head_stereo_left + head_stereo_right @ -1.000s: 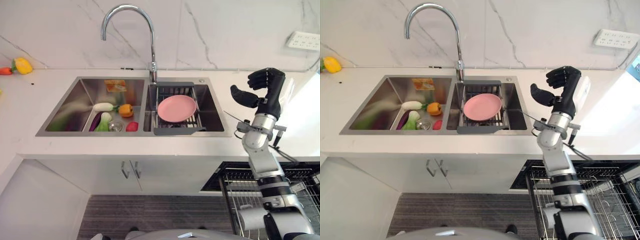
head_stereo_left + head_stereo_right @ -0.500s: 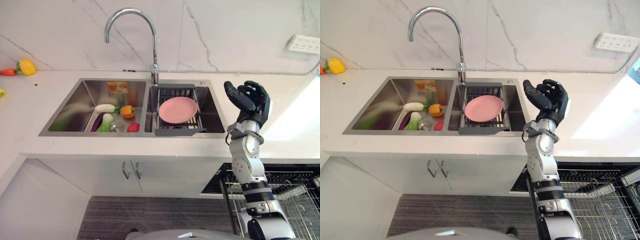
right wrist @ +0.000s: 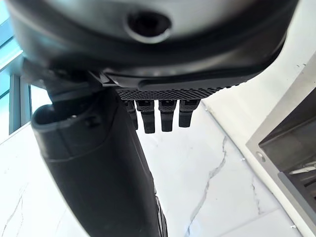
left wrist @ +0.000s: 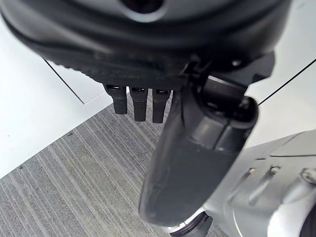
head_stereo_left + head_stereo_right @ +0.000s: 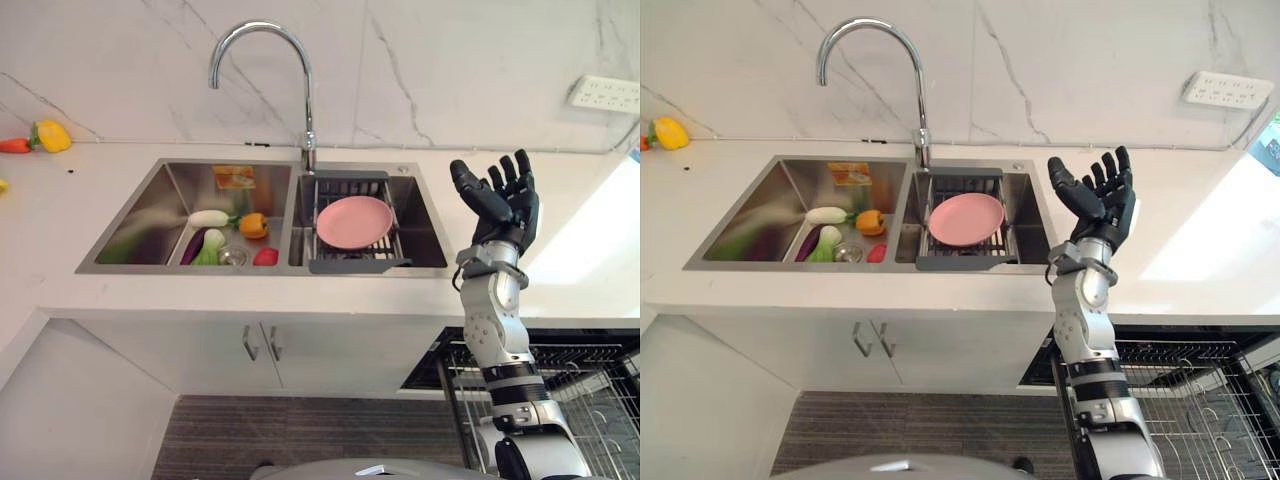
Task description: Place the dishes in the dishwasher.
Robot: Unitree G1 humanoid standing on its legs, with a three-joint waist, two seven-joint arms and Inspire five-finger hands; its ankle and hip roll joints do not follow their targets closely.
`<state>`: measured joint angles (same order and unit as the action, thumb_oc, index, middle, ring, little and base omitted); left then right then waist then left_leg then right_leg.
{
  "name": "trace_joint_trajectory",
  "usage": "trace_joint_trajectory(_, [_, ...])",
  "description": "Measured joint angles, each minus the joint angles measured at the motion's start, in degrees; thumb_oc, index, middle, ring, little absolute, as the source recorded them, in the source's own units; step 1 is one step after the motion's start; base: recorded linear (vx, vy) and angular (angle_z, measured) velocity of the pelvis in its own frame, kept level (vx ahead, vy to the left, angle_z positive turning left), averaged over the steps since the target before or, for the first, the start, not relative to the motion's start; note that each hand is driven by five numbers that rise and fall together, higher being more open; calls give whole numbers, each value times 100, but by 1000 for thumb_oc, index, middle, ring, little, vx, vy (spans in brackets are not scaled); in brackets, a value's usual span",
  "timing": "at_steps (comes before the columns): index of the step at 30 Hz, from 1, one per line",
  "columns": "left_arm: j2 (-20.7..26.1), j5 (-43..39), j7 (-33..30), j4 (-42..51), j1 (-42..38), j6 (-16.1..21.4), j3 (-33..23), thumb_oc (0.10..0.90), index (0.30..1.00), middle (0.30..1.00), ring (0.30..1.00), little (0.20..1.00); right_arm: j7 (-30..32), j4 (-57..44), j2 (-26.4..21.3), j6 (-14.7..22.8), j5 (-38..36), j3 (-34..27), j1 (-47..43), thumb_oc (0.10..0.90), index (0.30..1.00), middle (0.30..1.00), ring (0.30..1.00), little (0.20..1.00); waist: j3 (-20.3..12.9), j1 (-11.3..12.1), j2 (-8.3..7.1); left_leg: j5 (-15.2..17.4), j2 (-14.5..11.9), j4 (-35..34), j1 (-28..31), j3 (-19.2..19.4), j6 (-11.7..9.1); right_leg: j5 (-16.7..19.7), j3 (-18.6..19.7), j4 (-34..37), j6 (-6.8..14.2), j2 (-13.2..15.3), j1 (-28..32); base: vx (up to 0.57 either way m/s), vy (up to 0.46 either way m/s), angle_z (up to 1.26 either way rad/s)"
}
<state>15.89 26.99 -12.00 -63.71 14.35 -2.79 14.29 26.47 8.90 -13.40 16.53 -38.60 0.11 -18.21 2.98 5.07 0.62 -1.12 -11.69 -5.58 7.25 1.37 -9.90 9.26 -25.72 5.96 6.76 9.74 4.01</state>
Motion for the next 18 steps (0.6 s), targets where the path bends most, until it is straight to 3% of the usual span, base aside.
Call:
trace_joint_trajectory(2, [0, -2, 1, 0, 0, 1, 0, 800, 900, 900, 900, 900, 0, 2, 0, 0, -18, 0, 0, 800, 900, 900, 900, 900, -1, 3, 2, 0, 0, 0, -3, -3, 0, 0, -4, 0, 0, -3, 0, 0, 0, 0])
trace_joint_trajectory(3, [0, -4, 2, 0, 0, 1, 0, 800, 900, 900, 900, 900, 0, 3, 0, 0, -41, -1, 0, 755, 832, 832, 832, 832, -2, 8, 3, 0, 0, 0, -4, -7, 0, 0, -6, 0, 0, -4, 1, 0, 0, 0])
trace_joint_trajectory(4, [0, -14, 2, 0, 0, 2, 0, 800, 900, 900, 900, 900, 0, 5, -3, 1, -43, -1, 0, 590, 585, 585, 585, 585, -3, 7, 4, 0, 0, 0, -6, -9, 0, 0, -9, 0, 0, -4, 1, 0, 0, 0])
trace_joint_trajectory(6, [0, -35, 3, 0, 1, 2, -1, 800, 900, 900, 900, 900, 1, 11, -19, 0, -38, -1, 0, 488, 432, 432, 432, 432, -3, 7, 5, 0, 0, 0, -6, -10, 0, 0, -9, 0, 0, -3, 1, 0, 0, 0])
trace_joint_trajectory(7, [0, -35, 3, 0, 1, 2, -2, 800, 900, 900, 900, 900, 1, 16, -33, 0, -36, -2, 0, 400, 300, 300, 300, 300, -3, 8, 5, 0, 0, 0, -7, -11, 0, 0, -10, 0, 0, -3, 1, 0, 0, 0])
trace_joint_trajectory(15, [0, -50, 4, -1, 4, 2, -1, 800, 900, 900, 900, 900, 6, 40, -36, 1, 5, -9, 0, 400, 300, 300, 300, 300, -12, 13, 24, 0, 0, 0, -11, -21, 0, -1, -21, 0, 0, 1, 3, 0, 0, 0])
trace_joint_trajectory(18, [-1, -53, 3, -2, 3, -11, -1, 800, 900, 900, 900, 900, -34, 43, 77, 52, -465, 0, 0, 400, 300, 300, 300, 300, -13, 16, 27, 0, 1, 0, -11, -23, 0, 0, -23, 0, 0, -1, 6, 0, 0, 0])
